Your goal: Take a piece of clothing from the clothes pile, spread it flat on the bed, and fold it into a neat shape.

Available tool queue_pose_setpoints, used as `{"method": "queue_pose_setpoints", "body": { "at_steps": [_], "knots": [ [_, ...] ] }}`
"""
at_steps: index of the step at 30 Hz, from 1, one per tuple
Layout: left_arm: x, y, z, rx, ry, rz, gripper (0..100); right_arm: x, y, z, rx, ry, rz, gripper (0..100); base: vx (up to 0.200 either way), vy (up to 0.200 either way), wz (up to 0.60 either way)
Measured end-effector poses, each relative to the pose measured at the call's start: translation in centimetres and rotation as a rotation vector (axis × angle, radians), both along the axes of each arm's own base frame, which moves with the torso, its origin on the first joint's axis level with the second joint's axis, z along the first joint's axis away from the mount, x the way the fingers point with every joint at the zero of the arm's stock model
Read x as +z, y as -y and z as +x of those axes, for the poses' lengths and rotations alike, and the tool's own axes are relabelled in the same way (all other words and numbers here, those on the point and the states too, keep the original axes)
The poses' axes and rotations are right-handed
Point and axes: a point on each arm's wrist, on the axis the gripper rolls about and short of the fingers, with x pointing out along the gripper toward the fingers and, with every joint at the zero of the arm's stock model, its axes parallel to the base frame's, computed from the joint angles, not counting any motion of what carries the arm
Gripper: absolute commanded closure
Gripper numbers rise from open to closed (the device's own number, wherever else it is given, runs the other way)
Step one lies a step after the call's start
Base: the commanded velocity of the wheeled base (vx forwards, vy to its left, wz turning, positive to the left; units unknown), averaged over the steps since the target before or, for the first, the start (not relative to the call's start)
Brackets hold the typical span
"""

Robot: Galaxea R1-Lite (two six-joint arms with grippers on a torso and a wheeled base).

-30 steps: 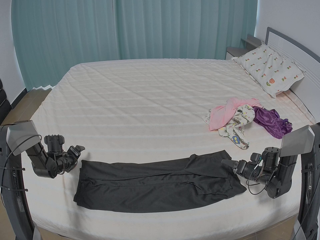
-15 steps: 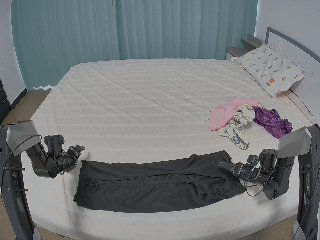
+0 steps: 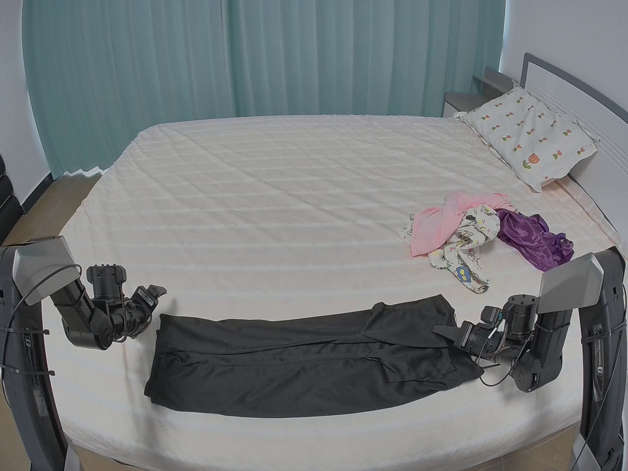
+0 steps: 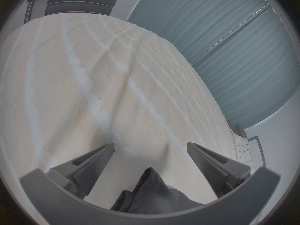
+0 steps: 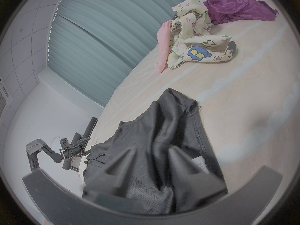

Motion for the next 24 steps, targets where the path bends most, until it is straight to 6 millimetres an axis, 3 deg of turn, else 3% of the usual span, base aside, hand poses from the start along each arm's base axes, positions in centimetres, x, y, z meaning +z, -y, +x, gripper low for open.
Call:
{"method": "queue_pose_setpoints", "body": {
  "at_steps": [24],
  "knots": [
    [0.0, 0.0, 0.0, 0.000, -0.001, 0.000, 0, 0.3, 2.1, 1.3, -0.062, 0.042, 0.006, 100, 0.000, 0.000, 0.00]
  ]
}}
